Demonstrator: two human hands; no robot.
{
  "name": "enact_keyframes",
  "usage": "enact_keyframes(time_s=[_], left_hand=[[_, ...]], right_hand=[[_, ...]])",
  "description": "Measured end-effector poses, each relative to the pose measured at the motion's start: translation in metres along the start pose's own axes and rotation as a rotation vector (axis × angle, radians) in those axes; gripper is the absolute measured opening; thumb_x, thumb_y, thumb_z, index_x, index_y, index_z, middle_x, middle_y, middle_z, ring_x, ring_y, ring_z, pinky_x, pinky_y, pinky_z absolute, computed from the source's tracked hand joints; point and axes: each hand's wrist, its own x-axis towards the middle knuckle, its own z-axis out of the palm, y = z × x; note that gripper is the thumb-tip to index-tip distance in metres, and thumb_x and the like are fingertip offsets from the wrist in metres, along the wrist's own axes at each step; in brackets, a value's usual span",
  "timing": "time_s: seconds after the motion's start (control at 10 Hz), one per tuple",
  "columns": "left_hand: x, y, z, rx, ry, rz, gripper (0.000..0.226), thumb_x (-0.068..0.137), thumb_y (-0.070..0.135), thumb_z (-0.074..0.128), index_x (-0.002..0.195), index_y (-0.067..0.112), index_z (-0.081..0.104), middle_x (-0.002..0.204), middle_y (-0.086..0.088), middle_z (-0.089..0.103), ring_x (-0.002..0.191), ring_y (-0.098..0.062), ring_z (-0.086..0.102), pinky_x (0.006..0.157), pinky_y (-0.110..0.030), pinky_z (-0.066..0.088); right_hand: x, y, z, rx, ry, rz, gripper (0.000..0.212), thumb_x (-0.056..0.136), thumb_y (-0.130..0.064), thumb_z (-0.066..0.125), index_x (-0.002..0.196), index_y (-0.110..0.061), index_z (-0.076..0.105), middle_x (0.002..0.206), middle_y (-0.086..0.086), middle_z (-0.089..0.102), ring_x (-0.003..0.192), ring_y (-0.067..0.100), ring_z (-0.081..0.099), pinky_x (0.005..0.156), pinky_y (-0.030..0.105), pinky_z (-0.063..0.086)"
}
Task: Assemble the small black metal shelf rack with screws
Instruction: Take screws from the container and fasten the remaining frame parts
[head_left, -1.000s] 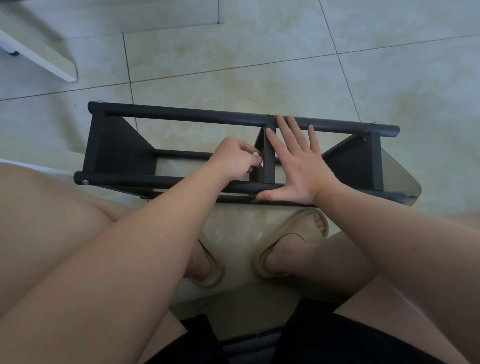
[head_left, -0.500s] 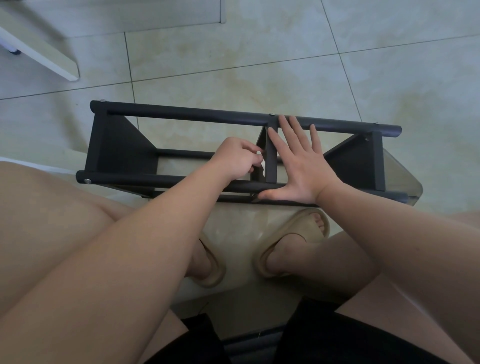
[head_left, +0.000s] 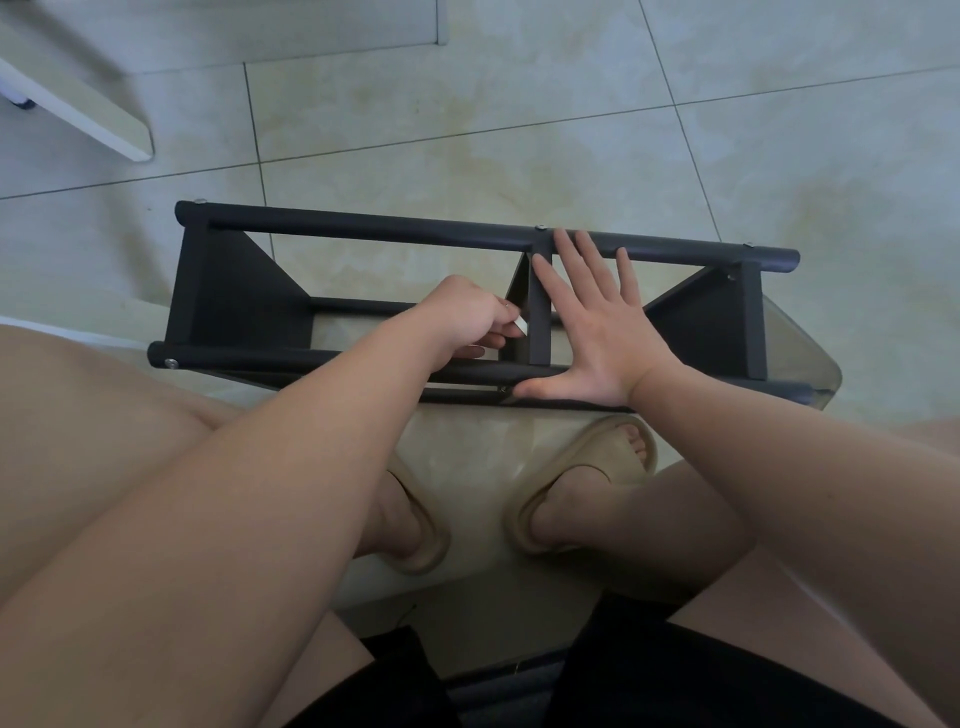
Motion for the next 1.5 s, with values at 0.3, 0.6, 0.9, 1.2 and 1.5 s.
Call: enact_keyframes(time_s=[0.3, 0.6, 0.9, 1.2, 1.5], left_hand=[[-0.001, 0.003, -0.002, 0.085, -0.059, -0.031, 0.017, 0.104, 0.02, 0.052, 0.108, 0.011, 0.065, 0.085, 0.003, 0.073, 0.08, -0.012, 0.065, 0.089, -0.033, 0.05], [0.005, -0.005, -0.006, 0.177, -0.101, 0.044, 0.015, 0.103, 0.017, 0.052, 0.093, 0.014, 0.063, 0.076, 0.008, 0.074, 0.073, -0.009, 0.064, 0.072, -0.028, 0.047], [0.006, -0.01, -0.011, 0.329, -0.151, 0.133, 0.023, 0.103, 0.013, 0.052, 0.084, 0.017, 0.064, 0.084, 0.003, 0.072, 0.077, -0.012, 0.062, 0.072, -0.027, 0.047], [0.004, -0.012, -0.014, 0.47, -0.165, 0.187, 0.025, 0.102, 0.013, 0.054, 0.08, 0.019, 0.066, 0.087, 0.003, 0.072, 0.085, -0.016, 0.061, 0.08, -0.028, 0.048], [0.008, -0.012, -0.016, 0.677, -0.191, 0.197, 0.029, 0.097, 0.019, 0.059, 0.071, 0.029, 0.066, 0.076, 0.012, 0.062, 0.073, -0.009, 0.053, 0.071, -0.029, 0.04]], right_hand=[[0.0, 0.0, 0.0, -0.002, 0.002, -0.002, 0.134, 0.067, -0.094, 0.05, 0.163, -0.016, -0.001, 0.168, 0.012, -0.016, 0.154, 0.029, -0.02, 0.122, 0.06, -0.007], [0.0, 0.0, -0.001, -0.01, -0.006, 0.0, 0.134, 0.067, -0.095, 0.047, 0.163, -0.016, -0.002, 0.168, 0.012, -0.017, 0.154, 0.028, -0.021, 0.122, 0.06, -0.007], [0.0, 0.0, 0.0, -0.015, 0.001, -0.001, 0.134, 0.067, -0.095, 0.046, 0.163, -0.015, -0.001, 0.168, 0.012, -0.016, 0.154, 0.029, -0.02, 0.122, 0.06, -0.007], [-0.001, 0.0, -0.001, 0.007, 0.004, 0.0, 0.134, 0.065, -0.095, 0.045, 0.163, -0.015, 0.0, 0.169, 0.012, -0.016, 0.155, 0.028, -0.02, 0.122, 0.06, -0.008], [-0.001, -0.001, -0.001, -0.001, -0.001, 0.002, 0.133, 0.066, -0.093, 0.049, 0.163, -0.016, 0.0, 0.169, 0.011, -0.016, 0.154, 0.028, -0.02, 0.122, 0.06, -0.008]])
